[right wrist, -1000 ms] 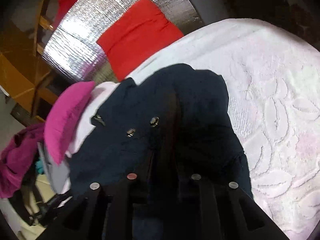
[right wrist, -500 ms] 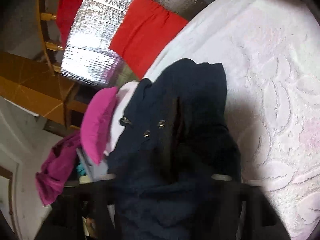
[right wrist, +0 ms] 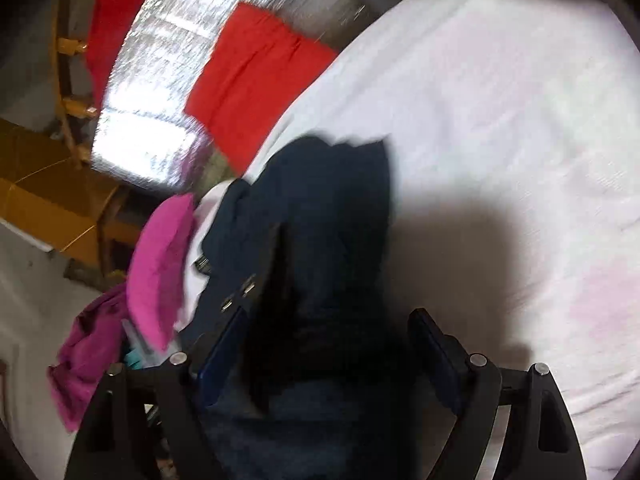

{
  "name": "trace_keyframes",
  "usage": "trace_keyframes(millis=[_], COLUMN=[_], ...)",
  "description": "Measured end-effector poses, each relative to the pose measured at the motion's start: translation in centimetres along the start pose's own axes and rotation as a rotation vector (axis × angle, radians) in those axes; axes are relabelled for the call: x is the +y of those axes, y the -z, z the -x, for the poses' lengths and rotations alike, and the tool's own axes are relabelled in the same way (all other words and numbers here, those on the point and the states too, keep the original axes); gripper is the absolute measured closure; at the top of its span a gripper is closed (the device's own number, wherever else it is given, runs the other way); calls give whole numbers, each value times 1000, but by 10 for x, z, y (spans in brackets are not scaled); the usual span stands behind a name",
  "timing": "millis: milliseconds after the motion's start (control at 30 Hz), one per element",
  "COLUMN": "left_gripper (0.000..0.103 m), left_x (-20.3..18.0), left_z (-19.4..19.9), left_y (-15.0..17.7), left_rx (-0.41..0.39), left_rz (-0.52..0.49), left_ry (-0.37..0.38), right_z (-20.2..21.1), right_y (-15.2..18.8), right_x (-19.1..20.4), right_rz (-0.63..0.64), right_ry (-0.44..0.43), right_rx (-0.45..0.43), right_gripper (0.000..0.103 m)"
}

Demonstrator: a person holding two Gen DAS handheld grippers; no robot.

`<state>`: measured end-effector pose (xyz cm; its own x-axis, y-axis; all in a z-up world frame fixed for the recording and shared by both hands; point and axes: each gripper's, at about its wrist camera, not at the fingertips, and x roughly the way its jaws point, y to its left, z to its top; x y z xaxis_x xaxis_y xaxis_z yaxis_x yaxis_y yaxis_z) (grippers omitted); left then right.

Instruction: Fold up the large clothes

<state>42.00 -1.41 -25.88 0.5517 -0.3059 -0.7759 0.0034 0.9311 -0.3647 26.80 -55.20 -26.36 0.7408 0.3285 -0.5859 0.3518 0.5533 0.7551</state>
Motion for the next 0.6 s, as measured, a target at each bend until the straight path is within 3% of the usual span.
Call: trace_keyframes(millis=[67, 167, 200, 233, 333, 400, 500, 600], left_gripper=[45, 46, 47, 47, 57, 63, 63, 60], left_x=[1, -2, -2, -2, -3, -2, -2, 2], left_z=[-3, -8, -8, -8, -3, 3, 8, -4], left_y=[1, 4, 5, 5, 5, 4, 1, 4], left_rx=[4, 21, 20, 20, 12, -4, -15, 39], left_rz=[9, -8, -10, -12, -11, -9, -14, 4], left_ry=[-4, -30, -32, -33, -35, -34, -34, -41], right_z=[-8, -20, -23, -23, -17, -6, 2, -16], right_y=[7, 18, 21, 24, 29, 34, 37, 30], right_x=[14, 26, 29, 34, 47, 59, 78, 55], right_rz=[57, 121, 143, 169, 204, 244, 302, 236], right_ry=[16, 96, 125, 138, 143, 130, 122, 203], right_rx=[9, 23, 15, 0, -29, -78, -145, -68], right_gripper=[11, 14, 25, 42, 62, 64, 64, 60])
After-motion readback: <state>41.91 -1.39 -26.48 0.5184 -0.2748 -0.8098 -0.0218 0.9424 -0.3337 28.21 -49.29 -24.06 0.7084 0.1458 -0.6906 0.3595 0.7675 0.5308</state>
